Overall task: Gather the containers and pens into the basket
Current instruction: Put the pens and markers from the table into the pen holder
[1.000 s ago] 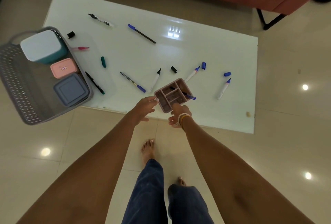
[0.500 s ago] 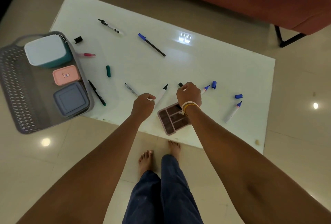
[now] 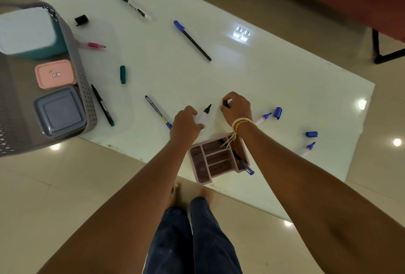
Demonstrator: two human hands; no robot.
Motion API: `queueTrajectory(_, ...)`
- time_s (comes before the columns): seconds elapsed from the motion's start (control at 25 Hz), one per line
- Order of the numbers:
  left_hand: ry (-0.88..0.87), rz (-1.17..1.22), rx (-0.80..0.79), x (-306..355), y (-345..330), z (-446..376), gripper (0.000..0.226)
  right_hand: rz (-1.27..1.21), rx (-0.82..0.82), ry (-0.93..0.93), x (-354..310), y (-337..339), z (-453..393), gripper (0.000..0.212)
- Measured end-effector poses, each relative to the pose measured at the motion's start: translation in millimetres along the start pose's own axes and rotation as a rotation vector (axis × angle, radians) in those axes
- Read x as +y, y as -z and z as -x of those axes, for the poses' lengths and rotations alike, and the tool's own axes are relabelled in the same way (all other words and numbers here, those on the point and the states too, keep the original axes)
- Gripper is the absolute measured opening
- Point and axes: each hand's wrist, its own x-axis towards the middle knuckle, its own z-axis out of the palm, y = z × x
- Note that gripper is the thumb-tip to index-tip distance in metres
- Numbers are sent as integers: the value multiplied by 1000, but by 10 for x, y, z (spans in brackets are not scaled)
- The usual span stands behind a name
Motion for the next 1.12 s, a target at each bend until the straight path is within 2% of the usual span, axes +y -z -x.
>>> queueTrajectory(0.08, -40, -102, 36, 13, -1, -16, 33, -215, 19, -94, -63, -15, -51, 18)
queueTrajectory(0.2, -97, -8, 92, 115, 79, 14, 26, -844, 17, -397, -213, 12, -73, 20)
queueTrajectory(0.28, -145, 40, 157, 195, 173, 56, 26, -1179, -26, -500, -320, 59, -14, 17)
queueTrajectory(0.4, -208, 53, 229, 254, 303, 94, 25, -1369, -112, -508, -443, 110, 69, 13)
queueTrajectory(0.52, -242, 74, 281, 281, 396, 145, 24, -1439, -145, -528, -544, 125, 131, 10)
queueTrajectory(0.68, -240, 112, 336, 278, 444, 263, 24, -1525, -95, -564, -636, 124, 240, 2)
queueTrajectory(0.84, -216, 140, 350, 219, 441, 410, 24, -1545, -80, -546, -621, 107, 387, 3)
queueTrajectory(0.92, -218, 140, 347, 185, 436, 479, 24, -1488, -95, -493, -633, 108, 481, 3)
queueTrajectory(1.12, -198, 206, 328, 179, 443, 583, 22, -1162, -77, -278, -707, 154, 689, 8)
